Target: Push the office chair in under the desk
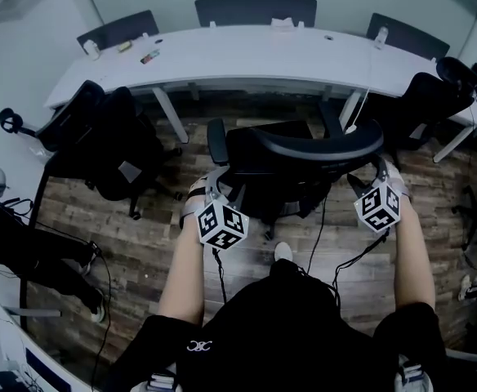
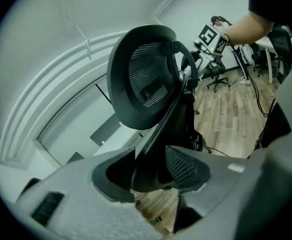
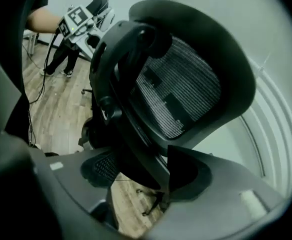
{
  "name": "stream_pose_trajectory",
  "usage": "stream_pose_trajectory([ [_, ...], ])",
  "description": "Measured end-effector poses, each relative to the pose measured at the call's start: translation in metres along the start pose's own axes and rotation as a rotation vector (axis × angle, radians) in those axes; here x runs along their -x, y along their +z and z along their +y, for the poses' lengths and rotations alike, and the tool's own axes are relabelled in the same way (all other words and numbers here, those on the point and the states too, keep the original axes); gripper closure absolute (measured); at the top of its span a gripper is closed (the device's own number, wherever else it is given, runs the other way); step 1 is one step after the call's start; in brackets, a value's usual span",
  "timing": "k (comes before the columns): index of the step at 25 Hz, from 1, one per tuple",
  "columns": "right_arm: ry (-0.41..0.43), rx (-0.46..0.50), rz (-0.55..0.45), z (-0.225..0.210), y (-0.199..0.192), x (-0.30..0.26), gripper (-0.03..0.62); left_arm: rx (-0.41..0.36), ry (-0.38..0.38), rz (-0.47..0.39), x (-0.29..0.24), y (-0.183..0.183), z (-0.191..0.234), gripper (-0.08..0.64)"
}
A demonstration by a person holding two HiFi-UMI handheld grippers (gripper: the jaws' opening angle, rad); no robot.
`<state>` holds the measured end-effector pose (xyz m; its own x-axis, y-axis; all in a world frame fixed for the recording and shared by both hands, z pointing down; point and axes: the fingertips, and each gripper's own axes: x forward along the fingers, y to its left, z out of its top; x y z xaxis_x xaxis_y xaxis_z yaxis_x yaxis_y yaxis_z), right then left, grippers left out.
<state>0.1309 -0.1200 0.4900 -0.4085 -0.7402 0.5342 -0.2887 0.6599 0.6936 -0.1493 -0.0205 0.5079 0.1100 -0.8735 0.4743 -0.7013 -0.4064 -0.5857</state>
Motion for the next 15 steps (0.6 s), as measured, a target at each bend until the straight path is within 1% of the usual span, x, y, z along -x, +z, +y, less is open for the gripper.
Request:
stream_pose_trajectory([
  [2,-0.003,0.033,0.034,0.002,-0.006,-0.011,0.304,-0.013,-0.005,-0.003,-0.003,0.001,0.001,0.36],
  [4,-0.023,0.06,0.054,0.002,-0.01,-0.02,0.304,-0.009,-0.022,-0.007,-0.003,0.0,0.001,0.36],
  [5,-0.039,0.078,0.059,0.001,-0.011,-0.024,0.313,-0.007,-0.029,-0.011,-0.003,0.0,0.001,0.36],
  [6,-0.054,0.097,0.06,-0.001,-0.011,-0.026,0.337,-0.006,-0.033,-0.016,-0.004,0.001,0.001,0.36],
  [9,-0.054,0.142,0.061,-0.005,-0.01,-0.031,0.344,-0.004,-0.037,-0.024,-0.008,0.002,0.005,0.36],
  [12,-0.042,0.162,0.067,-0.006,-0.009,-0.032,0.354,0.018,-0.045,-0.026,-0.01,0.002,0.008,0.354],
  [15,-0.044,0.153,0.07,-0.008,-0.008,-0.037,0.357,0.028,-0.038,-0.037,-0.014,0.002,0.013,0.353],
])
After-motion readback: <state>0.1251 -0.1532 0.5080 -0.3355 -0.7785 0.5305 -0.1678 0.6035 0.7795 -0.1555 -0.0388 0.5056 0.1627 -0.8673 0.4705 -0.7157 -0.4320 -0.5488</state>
